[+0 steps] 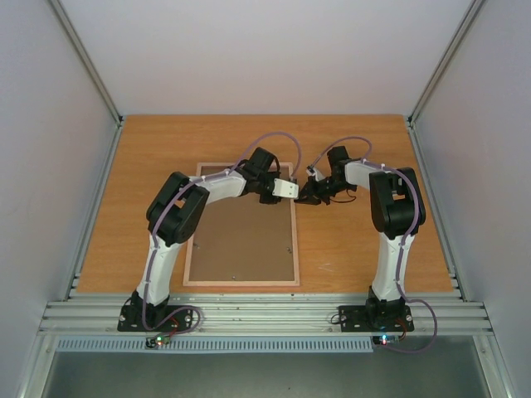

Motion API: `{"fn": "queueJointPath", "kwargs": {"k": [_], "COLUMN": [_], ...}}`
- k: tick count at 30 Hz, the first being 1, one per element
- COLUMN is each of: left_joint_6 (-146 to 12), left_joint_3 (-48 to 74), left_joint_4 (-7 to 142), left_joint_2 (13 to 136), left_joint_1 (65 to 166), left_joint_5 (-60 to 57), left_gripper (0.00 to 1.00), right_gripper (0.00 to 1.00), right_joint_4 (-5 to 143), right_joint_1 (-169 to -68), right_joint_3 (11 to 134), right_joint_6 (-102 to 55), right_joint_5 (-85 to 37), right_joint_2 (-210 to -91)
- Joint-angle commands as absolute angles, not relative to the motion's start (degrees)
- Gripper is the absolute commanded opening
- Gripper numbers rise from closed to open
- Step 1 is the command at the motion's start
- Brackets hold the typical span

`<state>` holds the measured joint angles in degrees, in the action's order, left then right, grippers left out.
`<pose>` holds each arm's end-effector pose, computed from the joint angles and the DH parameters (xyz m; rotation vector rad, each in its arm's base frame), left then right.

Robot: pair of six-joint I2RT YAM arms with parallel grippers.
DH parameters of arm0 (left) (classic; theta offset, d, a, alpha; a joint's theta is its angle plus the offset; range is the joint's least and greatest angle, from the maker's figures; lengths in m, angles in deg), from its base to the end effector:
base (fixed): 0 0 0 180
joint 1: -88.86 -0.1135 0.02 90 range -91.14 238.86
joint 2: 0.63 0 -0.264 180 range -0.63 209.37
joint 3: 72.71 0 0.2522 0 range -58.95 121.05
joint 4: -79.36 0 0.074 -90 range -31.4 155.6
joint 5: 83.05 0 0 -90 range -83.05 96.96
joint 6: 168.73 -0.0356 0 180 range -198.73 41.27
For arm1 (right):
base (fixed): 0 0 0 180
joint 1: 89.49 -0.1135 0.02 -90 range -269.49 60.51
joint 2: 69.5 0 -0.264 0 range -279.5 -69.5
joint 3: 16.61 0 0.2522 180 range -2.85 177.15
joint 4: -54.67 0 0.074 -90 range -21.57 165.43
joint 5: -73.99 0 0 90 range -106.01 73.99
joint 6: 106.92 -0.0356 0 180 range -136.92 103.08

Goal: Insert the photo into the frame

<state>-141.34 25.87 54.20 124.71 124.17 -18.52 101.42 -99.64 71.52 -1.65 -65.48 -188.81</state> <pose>0.3693 -0.2803 0.1318 1.9160 1.4219 -0.3287 0.3745 0.0945 0.1181 -0.7085 2.5552 1.2064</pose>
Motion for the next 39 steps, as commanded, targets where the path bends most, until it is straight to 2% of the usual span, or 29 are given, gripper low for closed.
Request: {"fn": "queueJointPath", "kwargs": {"k": [1, 12, 19, 22, 25, 29, 39], "left_joint_6": [-143.7, -139.3, -135.8, -135.6, -134.4, -132.6, -122.1], "left_joint_3": [25.5, 24.1, 17.6, 12.0, 5.4, -2.0, -7.0], "left_joint_4": [53.3, 61.4, 57.6, 53.3, 51.0, 49.3, 53.3], "left_joint_2": [128.7, 129.2, 116.6, 108.8, 102.4, 96.5, 95.6], "left_joint_1": [124.8, 126.2, 125.0, 125.0, 125.5, 128.4, 137.8], "left_joint_5": [-13.2, -7.0, -15.0, -19.4, -23.0, -24.2, -23.1], "left_gripper": [0.11, 0.02, 0.14, 0.17, 0.21, 0.23, 0.18], "right_gripper": [0.03, 0.02, 0.04, 0.09, 0.23, 0.33, 0.32], "right_joint_4": [102.9, 101.7, 102.7, 101.0, 98.9, 99.6, 102.0], "right_joint_1": [-101.0, -101.8, -101.2, -101.2, -101.2, -101.2, -101.5], "right_joint_3": [69.3, 67.7, 69.3, 67.7, 64.7, 62.5, 58.9], "right_joint_6": [-2.1, -3.3, -1.4, -1.4, -2.0, -2.4, -3.0], "right_joint_5": [-60.6, -61.2, -61.1, -63.1, -65.0, -66.3, -69.3], "right_joint_2": [-193.0, -193.2, -190.6, -187.4, -183.1, -180.0, -180.3]}}
